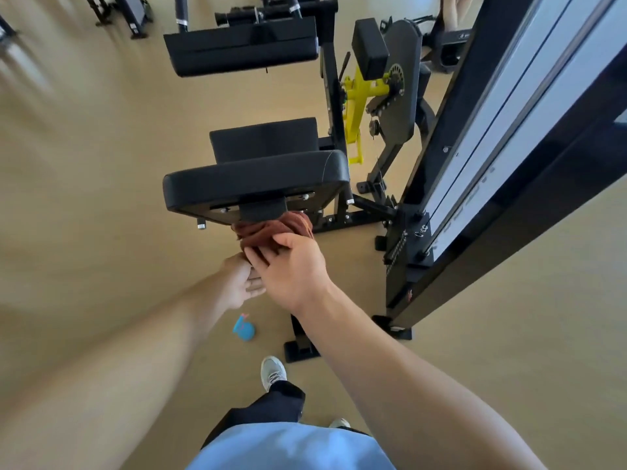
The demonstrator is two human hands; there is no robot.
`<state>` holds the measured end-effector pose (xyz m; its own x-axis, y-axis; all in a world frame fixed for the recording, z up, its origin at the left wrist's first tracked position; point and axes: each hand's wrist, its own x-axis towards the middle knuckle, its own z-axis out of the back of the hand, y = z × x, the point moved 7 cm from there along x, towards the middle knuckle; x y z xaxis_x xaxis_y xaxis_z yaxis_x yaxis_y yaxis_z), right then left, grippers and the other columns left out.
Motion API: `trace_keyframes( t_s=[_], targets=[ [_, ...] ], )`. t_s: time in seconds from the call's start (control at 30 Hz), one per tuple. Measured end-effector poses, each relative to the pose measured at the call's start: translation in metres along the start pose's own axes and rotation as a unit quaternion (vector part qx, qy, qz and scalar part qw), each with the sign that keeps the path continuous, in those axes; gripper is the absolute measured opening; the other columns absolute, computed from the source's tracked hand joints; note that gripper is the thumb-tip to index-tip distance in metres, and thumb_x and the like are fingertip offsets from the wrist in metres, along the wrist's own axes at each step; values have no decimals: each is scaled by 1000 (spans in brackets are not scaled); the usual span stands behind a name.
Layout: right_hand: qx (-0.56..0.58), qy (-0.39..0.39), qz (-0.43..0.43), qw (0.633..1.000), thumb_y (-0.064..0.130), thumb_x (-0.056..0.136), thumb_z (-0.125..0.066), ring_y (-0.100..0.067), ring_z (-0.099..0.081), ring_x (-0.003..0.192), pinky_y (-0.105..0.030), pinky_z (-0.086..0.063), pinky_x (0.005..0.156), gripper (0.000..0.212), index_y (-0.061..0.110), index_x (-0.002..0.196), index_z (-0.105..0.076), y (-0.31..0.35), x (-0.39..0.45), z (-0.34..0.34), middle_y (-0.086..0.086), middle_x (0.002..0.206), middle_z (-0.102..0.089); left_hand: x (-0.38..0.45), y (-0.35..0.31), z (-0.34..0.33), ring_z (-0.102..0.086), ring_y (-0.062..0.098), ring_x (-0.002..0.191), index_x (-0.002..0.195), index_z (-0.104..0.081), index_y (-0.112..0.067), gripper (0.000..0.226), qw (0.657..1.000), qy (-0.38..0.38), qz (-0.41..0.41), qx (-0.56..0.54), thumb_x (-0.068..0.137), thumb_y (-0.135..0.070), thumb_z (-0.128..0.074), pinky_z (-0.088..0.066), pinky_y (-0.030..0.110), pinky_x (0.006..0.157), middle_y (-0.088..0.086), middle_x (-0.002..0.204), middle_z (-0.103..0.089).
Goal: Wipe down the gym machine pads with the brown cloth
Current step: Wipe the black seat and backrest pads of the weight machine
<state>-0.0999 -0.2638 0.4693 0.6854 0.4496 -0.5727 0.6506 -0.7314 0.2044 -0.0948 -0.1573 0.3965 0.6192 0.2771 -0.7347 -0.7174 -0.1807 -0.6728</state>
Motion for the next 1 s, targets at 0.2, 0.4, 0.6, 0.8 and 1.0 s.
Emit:
trace_keyframes(
  t_s=[0.2, 0.4, 0.6, 0.8, 1.0],
  targets=[
    [20, -54, -1, 998, -1, 100, -30, -35, -36, 143, -42, -25, 122, 38, -3, 135, -43, 10, 19, 16, -21, 152, -41, 12, 11, 6, -63, 23, 85, 92, -62, -12, 34, 999, -25, 42, 8, 105, -22, -32, -47, 48, 101, 6, 92, -67],
    [5, -96, 21, 995, -6, 93, -27, -41, -46, 133, -47, -42, 106, 51, 4, 141, -44, 12, 86, 48, -22, 147, -47, 45, 2, 13, -63, 29, 102, 95, -61, -12, 31, 999, 6, 46, -2, 104, -29, -37, -47, 46, 103, 7, 102, -67],
    [-16, -135, 77, 988, -11, 87, -24, -44, -59, 104, -54, -45, 102, 47, 10, 116, -54, 15, 163, 79, -23, 130, -58, 100, -15, 24, -65, 28, 101, 94, -62, -13, 29, 1000, -5, 4, 11, 104, -29, -41, -48, 46, 102, 6, 96, -70],
    [-80, -181, 78, 977, -9, 81, -33, -43, -61, 105, -42, -60, 63, 64, 12, 139, -48, 17, 204, 100, -22, 135, -57, 121, 6, 28, -65, 25, 99, 108, -64, -13, 28, 996, -6, 30, 88, 104, -25, -39, -50, 42, 99, 7, 109, -70],
    [-64, -217, 169, 959, -11, 75, -38, -22, -51, 55, -29, -45, 58, 32, 11, 89, -56, 83, 160, 71, -8, 67, -53, 104, 8, -3, -62, 25, 96, 125, -56, -12, 27, 992, 67, 70, 82, 103, -24, -45, -46, 42, 96, 5, 98, -68]
  ],
)
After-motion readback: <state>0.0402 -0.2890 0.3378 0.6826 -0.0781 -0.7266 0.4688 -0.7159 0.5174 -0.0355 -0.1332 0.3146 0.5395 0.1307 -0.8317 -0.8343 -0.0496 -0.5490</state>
